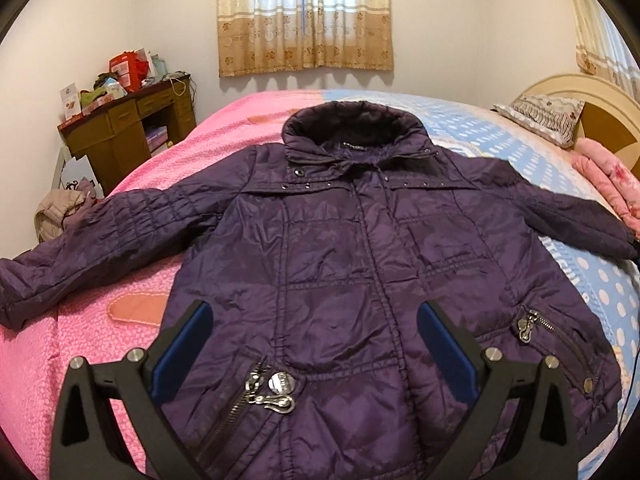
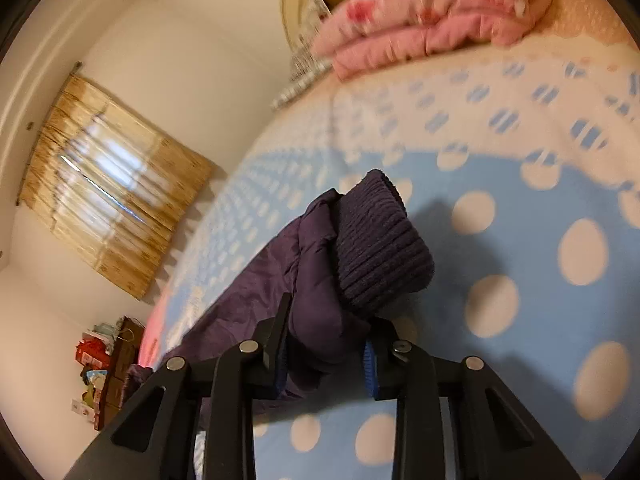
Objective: Fold large clothes
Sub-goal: 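Grasp the ribbed cuff of the nearest jacket sleeve with the right gripper and lift, then carry the held sleeve with the right gripper across the jacket front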
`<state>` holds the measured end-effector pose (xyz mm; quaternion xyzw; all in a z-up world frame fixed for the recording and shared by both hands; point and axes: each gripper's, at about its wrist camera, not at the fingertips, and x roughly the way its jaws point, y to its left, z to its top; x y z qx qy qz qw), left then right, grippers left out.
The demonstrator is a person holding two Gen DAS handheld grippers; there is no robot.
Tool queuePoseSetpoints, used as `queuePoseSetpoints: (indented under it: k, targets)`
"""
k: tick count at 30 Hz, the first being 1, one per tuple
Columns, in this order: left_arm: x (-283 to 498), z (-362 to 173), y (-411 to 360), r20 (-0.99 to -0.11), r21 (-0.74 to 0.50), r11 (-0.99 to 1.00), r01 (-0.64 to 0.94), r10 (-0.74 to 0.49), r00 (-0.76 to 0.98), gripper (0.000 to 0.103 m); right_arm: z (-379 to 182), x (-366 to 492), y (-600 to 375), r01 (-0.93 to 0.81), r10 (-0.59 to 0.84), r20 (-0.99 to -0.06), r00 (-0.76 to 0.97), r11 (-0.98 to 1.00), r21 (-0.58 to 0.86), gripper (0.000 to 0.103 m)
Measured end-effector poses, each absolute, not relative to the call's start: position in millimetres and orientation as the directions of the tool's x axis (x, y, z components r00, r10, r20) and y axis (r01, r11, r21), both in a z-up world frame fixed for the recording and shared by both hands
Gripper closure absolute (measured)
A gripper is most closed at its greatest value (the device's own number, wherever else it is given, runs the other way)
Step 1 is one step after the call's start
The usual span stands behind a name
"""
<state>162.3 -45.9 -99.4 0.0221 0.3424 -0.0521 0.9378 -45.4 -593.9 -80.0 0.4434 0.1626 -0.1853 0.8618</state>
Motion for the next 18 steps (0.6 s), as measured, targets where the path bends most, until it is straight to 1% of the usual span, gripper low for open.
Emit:
queuePoseSetpoints:
  k: [4, 6, 10, 13, 18]
  targets:
    - [162.5, -94.5, -39.6, -0.638, -0.02, 0.993, 0.116, -0.102, 0.763, 0.0, -59.2, -45.2, -590.9, 0.477, -0.205, -0.446, 0.871, 0.564, 0.674, 0.075]
    - [160.2, -91.6, -37.4, -0.632, -0.025, 0.993, 0.12, -0.109, 0.767, 0.0, -44.0, -43.1, -587.9, 0.473, -0.222, -0.429, 0.876, 0.573, 0.669, 0.075]
    - [152.7, -85.7, -27.1, -0.612, -0.042, 0.992, 0.116, -0.117, 0.782, 0.0, 10.2, -25.4, -570.7, 0.441, -0.258, -0.369, 0.893, 0.668, 0.599, 0.075]
    - [149.9, -83.9, -17.6, -0.609, -0.061, 0.992, 0.111, -0.125, 0.784, 0.0, 51.5, -8.5, -554.4, 0.408, -0.257, -0.332, 0.908, 0.727, 0.552, 0.075]
    - [151.4, -85.9, -7.6, -0.609, -0.081, 0.992, 0.1, -0.129, 0.783, 0.0, 110.6, 20.6, -513.9, 0.352, -0.248, -0.279, 0.928, 0.831, 0.43, 0.075]
